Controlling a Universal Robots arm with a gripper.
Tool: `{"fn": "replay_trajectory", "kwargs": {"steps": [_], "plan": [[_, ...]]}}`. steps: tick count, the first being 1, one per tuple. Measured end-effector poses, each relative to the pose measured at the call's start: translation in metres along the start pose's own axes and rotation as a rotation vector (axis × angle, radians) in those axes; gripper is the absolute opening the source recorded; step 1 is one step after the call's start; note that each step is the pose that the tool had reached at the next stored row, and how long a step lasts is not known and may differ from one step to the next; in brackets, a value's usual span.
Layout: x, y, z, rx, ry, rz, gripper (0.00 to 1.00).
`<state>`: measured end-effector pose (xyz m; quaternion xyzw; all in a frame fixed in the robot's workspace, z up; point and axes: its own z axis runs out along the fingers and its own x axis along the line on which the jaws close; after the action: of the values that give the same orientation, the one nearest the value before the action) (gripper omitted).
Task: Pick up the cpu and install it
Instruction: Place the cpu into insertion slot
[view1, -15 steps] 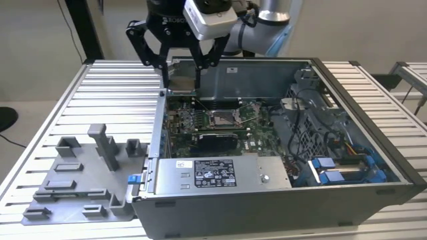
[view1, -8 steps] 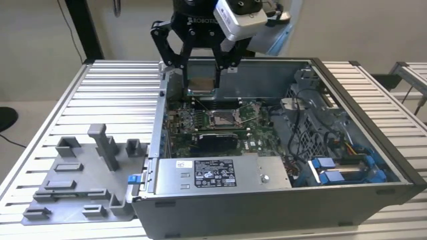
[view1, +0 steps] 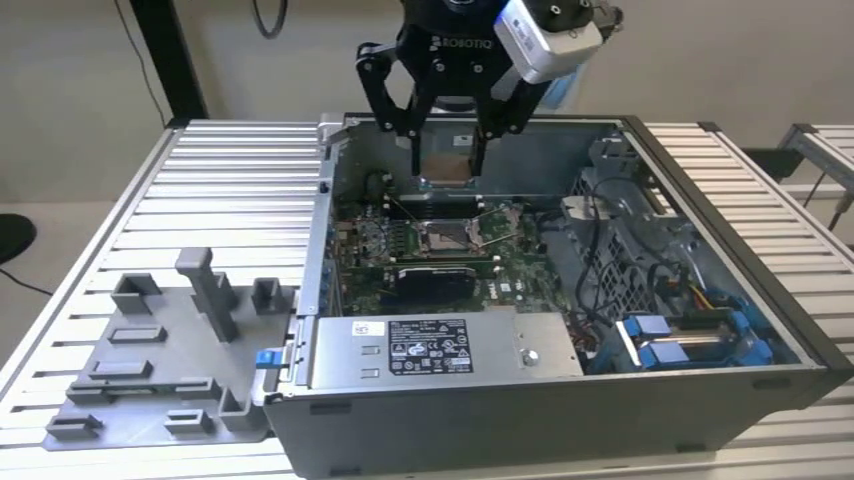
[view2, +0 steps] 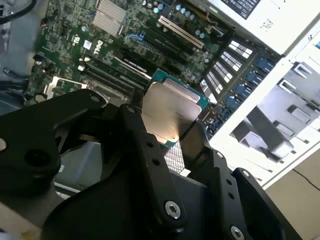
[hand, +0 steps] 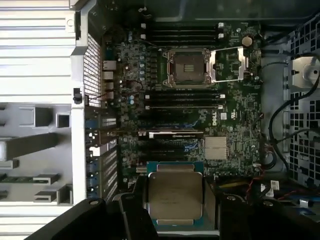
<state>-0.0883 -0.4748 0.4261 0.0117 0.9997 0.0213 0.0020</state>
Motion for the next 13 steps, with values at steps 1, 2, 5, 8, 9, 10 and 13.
{"fn": "replay_trajectory", "kwargs": {"steps": [1, 2, 5, 8, 9, 10, 13], "plan": [[-0.0048, 0.0001, 0.0001, 0.0, 0.0002, 0.0, 0.0], [-0.0091, 0.0002, 0.0001, 0.0, 0.0004, 0.0, 0.0], [-0.0229, 0.0005, 0.0003, 0.0001, 0.001, 0.0, 0.0], [-0.0358, 0.0008, 0.0005, 0.0001, 0.0014, 0.0, 0.0], [-0.0366, 0.0008, 0.0005, 0.0, 0.0016, 0.0, 0.0], [-0.0366, 0.0008, 0.0005, 0.0, 0.0015, 0.0, 0.0], [-0.0367, 0.0033, 0.0007, 0.0, 0.0015, 0.0, 0.0]]}}
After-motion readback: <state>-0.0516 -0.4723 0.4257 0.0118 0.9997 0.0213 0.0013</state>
